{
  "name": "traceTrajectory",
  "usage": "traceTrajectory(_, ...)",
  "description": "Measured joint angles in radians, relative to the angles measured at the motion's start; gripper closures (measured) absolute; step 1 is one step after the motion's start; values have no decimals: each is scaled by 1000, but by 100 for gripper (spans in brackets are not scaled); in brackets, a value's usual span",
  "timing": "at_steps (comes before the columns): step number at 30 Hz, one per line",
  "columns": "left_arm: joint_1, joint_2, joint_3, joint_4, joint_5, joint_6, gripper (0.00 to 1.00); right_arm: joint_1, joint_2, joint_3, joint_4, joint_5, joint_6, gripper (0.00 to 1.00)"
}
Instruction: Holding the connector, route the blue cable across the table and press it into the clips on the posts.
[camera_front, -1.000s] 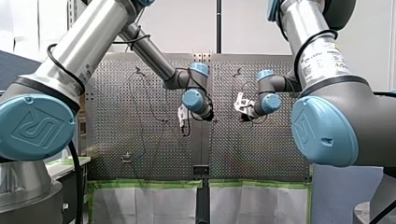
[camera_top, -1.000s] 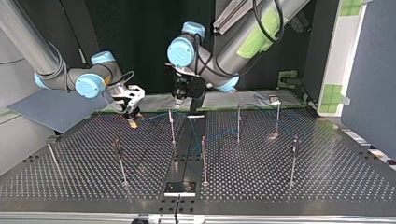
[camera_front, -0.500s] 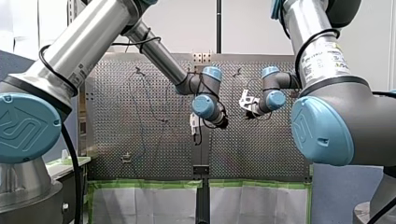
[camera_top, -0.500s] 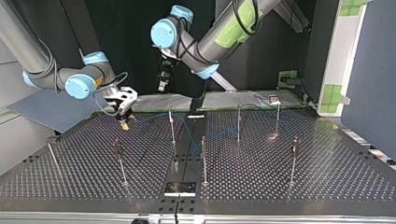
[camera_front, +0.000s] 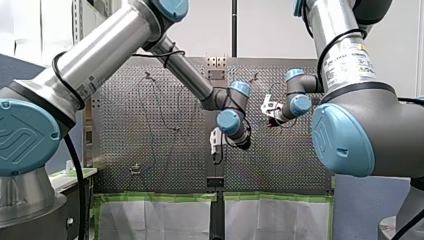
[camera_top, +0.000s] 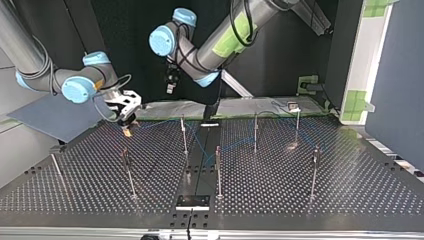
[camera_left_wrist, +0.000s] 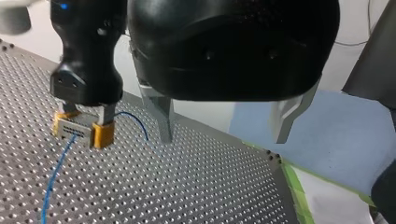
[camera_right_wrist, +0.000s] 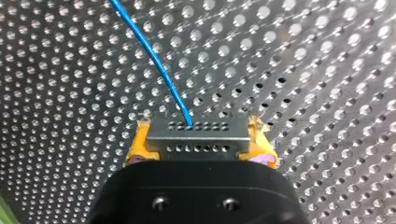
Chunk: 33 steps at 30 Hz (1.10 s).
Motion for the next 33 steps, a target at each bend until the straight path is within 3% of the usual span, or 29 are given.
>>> traceTrajectory(12,2,-88,98,21,-26,-15,0,-2,1,4,-5,1,8,100)
traceTrajectory(26,1,-94,219,53,-111,-9,0,-3,2,4,-14,1,13,100)
traceTrajectory(33,11,-96,279,53,-130,-8,0,-4,2,4,-16,0,14,100)
